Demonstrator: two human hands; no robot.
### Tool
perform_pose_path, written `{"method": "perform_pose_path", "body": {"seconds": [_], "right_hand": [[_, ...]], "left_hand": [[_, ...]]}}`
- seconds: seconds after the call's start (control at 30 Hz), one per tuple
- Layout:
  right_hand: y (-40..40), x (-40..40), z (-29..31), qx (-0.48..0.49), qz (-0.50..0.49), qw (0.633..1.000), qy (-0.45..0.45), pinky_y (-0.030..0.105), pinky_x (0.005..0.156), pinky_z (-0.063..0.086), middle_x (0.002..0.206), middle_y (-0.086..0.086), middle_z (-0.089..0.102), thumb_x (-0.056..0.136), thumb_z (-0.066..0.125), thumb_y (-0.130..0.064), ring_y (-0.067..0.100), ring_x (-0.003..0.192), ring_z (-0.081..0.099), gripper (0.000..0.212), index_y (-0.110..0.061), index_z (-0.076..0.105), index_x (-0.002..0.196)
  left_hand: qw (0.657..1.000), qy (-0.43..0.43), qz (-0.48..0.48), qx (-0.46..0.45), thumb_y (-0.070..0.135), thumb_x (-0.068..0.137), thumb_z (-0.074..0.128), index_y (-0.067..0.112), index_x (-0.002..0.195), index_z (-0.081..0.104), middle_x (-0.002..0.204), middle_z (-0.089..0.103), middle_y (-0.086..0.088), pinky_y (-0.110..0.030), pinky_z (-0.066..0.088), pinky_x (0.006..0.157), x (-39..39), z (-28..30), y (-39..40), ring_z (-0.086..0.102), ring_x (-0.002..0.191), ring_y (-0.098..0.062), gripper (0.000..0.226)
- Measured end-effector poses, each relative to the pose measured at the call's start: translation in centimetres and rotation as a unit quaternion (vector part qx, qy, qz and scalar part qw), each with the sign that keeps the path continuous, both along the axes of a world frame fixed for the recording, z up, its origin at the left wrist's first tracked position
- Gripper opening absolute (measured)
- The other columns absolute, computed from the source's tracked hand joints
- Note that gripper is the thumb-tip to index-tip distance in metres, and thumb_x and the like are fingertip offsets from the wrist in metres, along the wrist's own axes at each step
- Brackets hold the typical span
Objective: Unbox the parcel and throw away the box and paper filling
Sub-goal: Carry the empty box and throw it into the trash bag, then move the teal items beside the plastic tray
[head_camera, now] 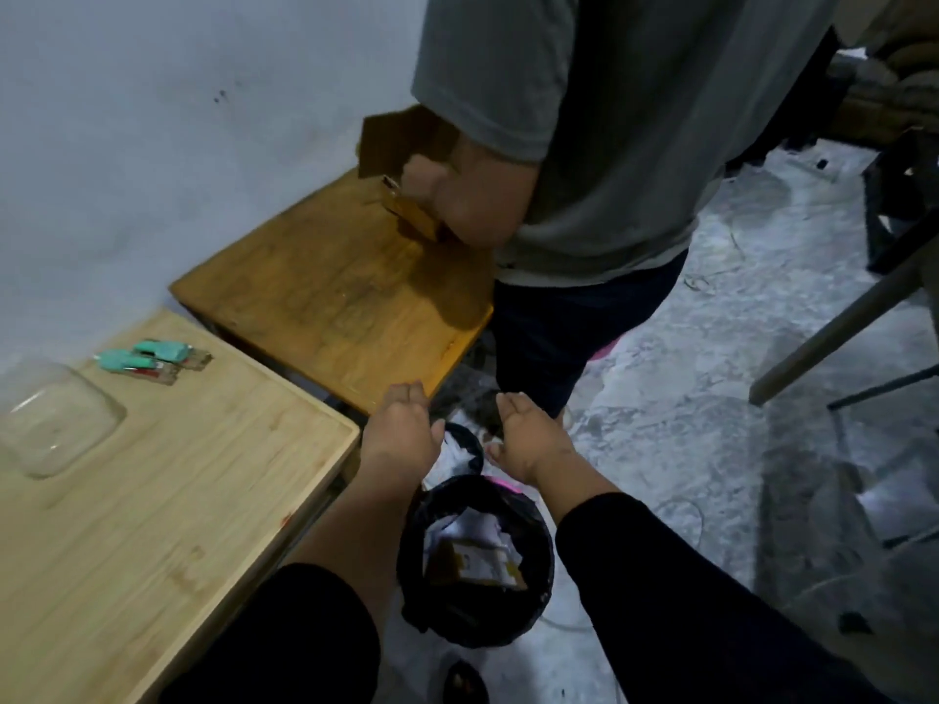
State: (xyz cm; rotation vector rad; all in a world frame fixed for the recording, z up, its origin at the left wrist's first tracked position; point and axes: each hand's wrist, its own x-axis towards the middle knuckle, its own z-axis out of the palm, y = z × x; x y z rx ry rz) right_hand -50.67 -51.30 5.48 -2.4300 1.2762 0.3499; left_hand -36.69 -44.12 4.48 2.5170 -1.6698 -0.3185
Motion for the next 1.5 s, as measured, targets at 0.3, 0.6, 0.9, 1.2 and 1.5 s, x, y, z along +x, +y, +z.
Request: {"method": "perform_pose_path", "body": {"seconds": [0.3, 0.6, 0.9, 1.2, 1.5], "right_hand": [[0.5, 11.0, 9.2, -0.063, 0.092, 0.992, -0.058, 0.036, 0.115, 0.023, 0.158, 0.005, 0.005, 0.094, 0.045, -0.037, 0.020, 0.145, 0.009, 0.073, -0.011, 0.003, 0.147], [6.1, 22.9, 13.4, -0.075, 0.197, 0.970, -0.122, 0.038, 0.114, 0.024, 0.158, 0.006, 0.010, 0.094, 0.045, -0.036, 0.023, 0.144, 0.016, 0.071, -0.010, 0.006, 0.147], [10.4, 33.0, 10.5, -0.031, 0.238, 0.963, -0.126, 0.036, 0.113, 0.026, 0.156, 0.008, 0.014, 0.093, 0.048, -0.036, 0.025, 0.141, 0.022, 0.071, -0.008, 0.011, 0.146], [9.1, 39.9, 0.5, 0.013, 0.246, 0.966, -0.074, 0.038, 0.112, 0.026, 0.153, 0.010, 0.019, 0.090, 0.051, -0.039, 0.027, 0.138, 0.026, 0.076, -0.010, 0.009, 0.146], [6.1, 44.1, -7.8, 0.025, 0.189, 0.977, -0.100, 0.043, 0.109, 0.029, 0.149, 0.014, 0.024, 0.082, 0.061, -0.045, 0.028, 0.136, 0.026, 0.089, -0.010, 0.010, 0.146]], "left_hand": [[0.981, -0.050, 0.172, -0.079, 0.041, 0.094, 0.042, 0.005, 0.145, 0.013, 0.147, 0.030, -0.015, -0.034, 0.032, 0.107, 8.1, 9.0, 3.2, 0.030, 0.135, -0.026, 0.069], [0.948, -0.051, 0.295, -0.112, 0.037, 0.093, 0.044, 0.002, 0.138, 0.022, 0.138, 0.036, -0.017, -0.036, 0.035, 0.103, 19.1, 12.6, 12.4, 0.037, 0.127, -0.029, 0.061], [0.920, -0.020, 0.375, -0.111, 0.039, 0.095, 0.040, 0.001, 0.143, 0.016, 0.144, 0.029, -0.017, -0.035, 0.030, 0.107, 27.6, 9.9, 19.1, 0.028, 0.135, -0.027, 0.065], [0.869, 0.103, 0.468, -0.120, 0.038, 0.091, 0.050, -0.002, 0.144, 0.013, 0.151, 0.018, -0.021, -0.038, 0.020, 0.115, 32.3, -1.3, 20.7, 0.017, 0.141, -0.030, 0.076], [0.838, 0.195, 0.478, -0.176, 0.046, 0.078, 0.066, 0.007, 0.146, 0.003, 0.155, 0.014, -0.014, -0.037, 0.021, 0.116, 33.9, -7.7, 20.0, 0.018, 0.142, -0.026, 0.100]]}}
